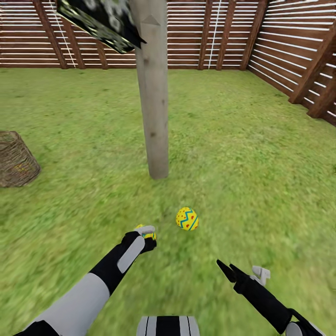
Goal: Take the three Easter eggs out of the wicker basket on the lawn in the garden, then place them on the lawn next to a single tree (choose any tree) so that all three eggs are next to the same tree and none are left in the basket.
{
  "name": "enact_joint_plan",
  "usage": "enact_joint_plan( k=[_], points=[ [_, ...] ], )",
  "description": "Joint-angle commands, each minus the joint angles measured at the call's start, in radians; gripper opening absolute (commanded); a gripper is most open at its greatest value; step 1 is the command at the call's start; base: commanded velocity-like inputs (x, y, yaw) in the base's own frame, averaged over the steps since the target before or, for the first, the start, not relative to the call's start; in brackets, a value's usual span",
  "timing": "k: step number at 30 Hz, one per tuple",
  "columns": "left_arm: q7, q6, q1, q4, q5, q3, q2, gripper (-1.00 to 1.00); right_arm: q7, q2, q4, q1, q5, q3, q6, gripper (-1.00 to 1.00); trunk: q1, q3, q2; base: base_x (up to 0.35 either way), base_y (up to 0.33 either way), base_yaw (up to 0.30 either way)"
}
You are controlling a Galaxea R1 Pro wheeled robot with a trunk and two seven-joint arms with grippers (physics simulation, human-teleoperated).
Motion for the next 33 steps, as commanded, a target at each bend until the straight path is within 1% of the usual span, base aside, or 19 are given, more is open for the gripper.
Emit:
enact_joint_plan(
  k=[1, 3, 5, 7, 9, 11, 23, 29, 31, 33],
  points=[
    [0.02, 0.012, 0.0, -0.001, 0.011, 0.028, 0.001, 1.0, 0.0, 0.001, -0.001, 0.0, -0.004, 0.0, 0.007, 1.0, -0.001, 0.003, 0.0, -0.348, 0.0, 0.0],
    [0.037, 0.051, 0.0, -0.001, 0.011, 0.079, 0.001, 1.0, -0.001, 0.001, -0.001, 0.0, -0.002, 0.002, 0.007, 1.0, -0.002, 0.011, 0.0, -0.332, 0.0, 0.0],
    [0.046, 0.078, -0.001, -0.001, 0.011, 0.112, 0.002, 1.0, -0.013, 0.002, -0.001, -0.001, 0.002, 0.003, 0.006, 1.0, -0.003, 0.02, 0.001, -0.242, 0.0, 0.04],
    [0.05, 0.086, -0.001, -0.001, 0.011, 0.122, 0.002, 1.0, -0.058, 0.002, -0.001, -0.003, 0.003, 0.008, 0.006, 1.0, -0.004, 0.03, 0.001, -0.102, 0.0, 0.084],
    [0.052, 0.091, -0.002, -0.001, 0.011, 0.127, 0.002, 1.0, -0.109, 0.004, -0.001, -0.004, 0.003, 0.012, 0.005, 1.0, -0.005, 0.041, 0.002, -0.039, 0.0, 0.101],
    [0.053, 0.095, -0.002, -0.001, 0.011, 0.128, 0.002, 1.0, -0.126, 0.006, -0.001, -0.005, 0.002, 0.015, 0.005, 1.0, -0.006, 0.052, 0.002, -0.014, 0.0, 0.115],
    [0.053, 0.1, -0.002, 0.004, 0.011, 0.13, 0.003, 1.0, -0.139, 0.005, 0.004, -0.006, 0.004, 0.018, 0.004, 1.0, -0.011, 0.102, 0.005, -0.001, 0.0, 0.029],
    [0.05, 0.1, -0.009, 0.026, 0.011, 0.128, 0.003, 1.0, -0.141, 0.005, 0.009, -0.006, 0.0, 0.002, 0.001, 1.0, -0.014, 0.125, 0.007, -0.011, 0.0, 0.0],
    [0.051, 0.1, -0.009, 0.026, 0.011, 0.128, 0.003, 1.0, -0.157, 0.005, 0.011, -0.005, 0.001, 0.001, -0.002, 1.0, -0.015, 0.133, 0.007, -0.198, 0.0, 0.0],
    [0.051, 0.1, -0.009, 0.025, 0.011, 0.128, 0.003, 1.0, -0.203, 0.005, 0.009, 0.0, 0.003, 0.002, -0.006, 1.0, -0.016, 0.141, 0.007, -0.186, 0.0, 0.0]
  ],
)
